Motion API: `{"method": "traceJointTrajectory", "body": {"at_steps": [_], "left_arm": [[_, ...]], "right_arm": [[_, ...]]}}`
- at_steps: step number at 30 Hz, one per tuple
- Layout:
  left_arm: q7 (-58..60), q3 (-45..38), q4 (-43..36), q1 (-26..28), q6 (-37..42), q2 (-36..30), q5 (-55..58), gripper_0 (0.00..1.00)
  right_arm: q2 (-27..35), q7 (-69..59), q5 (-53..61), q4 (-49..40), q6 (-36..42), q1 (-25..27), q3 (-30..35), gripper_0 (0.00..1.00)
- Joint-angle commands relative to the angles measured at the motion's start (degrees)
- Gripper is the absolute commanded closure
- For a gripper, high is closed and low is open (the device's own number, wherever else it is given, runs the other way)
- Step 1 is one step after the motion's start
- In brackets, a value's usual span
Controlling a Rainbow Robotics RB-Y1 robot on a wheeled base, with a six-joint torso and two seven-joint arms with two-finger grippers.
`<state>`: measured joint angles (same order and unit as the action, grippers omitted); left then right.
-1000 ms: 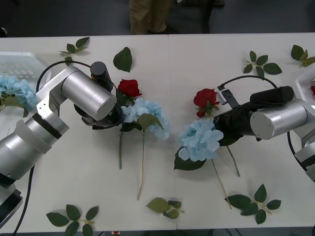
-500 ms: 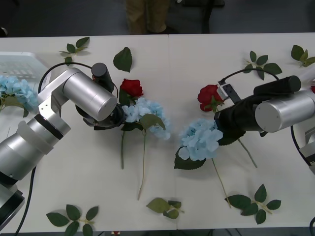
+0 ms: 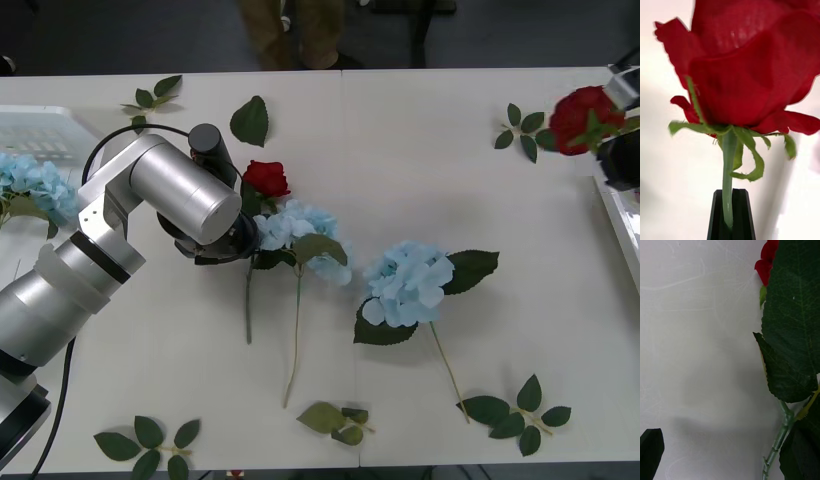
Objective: Place the red flowers into the right box and the blue flowers into the left box. If a person shows an open palm, hand one flower to the person first, then continue sorting.
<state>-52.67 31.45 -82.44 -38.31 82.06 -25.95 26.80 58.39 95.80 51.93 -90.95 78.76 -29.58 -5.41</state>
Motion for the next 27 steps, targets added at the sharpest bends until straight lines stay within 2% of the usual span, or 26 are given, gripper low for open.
{"method": "traceJointTrajectory", "body": {"at_steps": [1, 6, 11, 20, 25, 26, 27], "left_arm": [[2.66, 1.86, -1.84, -1.95, -0.14, 0.64, 0.10, 0.00], [3.62, 3.88, -1.84, -0.98, -2.34, 0.64, -0.78, 0.00], [4.68, 5.55, -1.84, -0.19, -4.36, 0.64, -1.14, 0.00], [5.29, 5.64, -0.70, 0.08, -4.71, 0.64, -2.98, 0.00], [4.94, 6.34, 3.60, 0.16, -8.05, 0.64, -3.68, 0.00], [5.03, 6.87, 4.31, 0.16, -9.11, 0.64, -4.21, 0.00], [5.12, 7.39, 5.10, 0.16, -10.52, 0.64, -4.83, 0.00]], "right_arm": [[8.15, 7.47, 0.54, 7.37, -2.91, -2.06, 0.49, 1.00], [9.29, 13.18, -0.87, 20.03, -7.57, -2.06, 0.49, 1.00], [6.74, 17.49, -4.12, 31.98, -16.19, -2.06, 0.40, 1.00], [-0.91, 16.61, -6.84, 43.58, -30.25, -2.06, 0.40, 1.00], [-2.93, 16.61, -6.67, 45.08, -33.68, -1.89, 0.40, 1.00], [-2.93, 16.79, -6.67, 44.99, -33.68, -1.98, 0.40, 0.98], [-2.93, 16.87, -6.58, 44.90, -33.68, -1.98, 0.40, 0.84]]}}
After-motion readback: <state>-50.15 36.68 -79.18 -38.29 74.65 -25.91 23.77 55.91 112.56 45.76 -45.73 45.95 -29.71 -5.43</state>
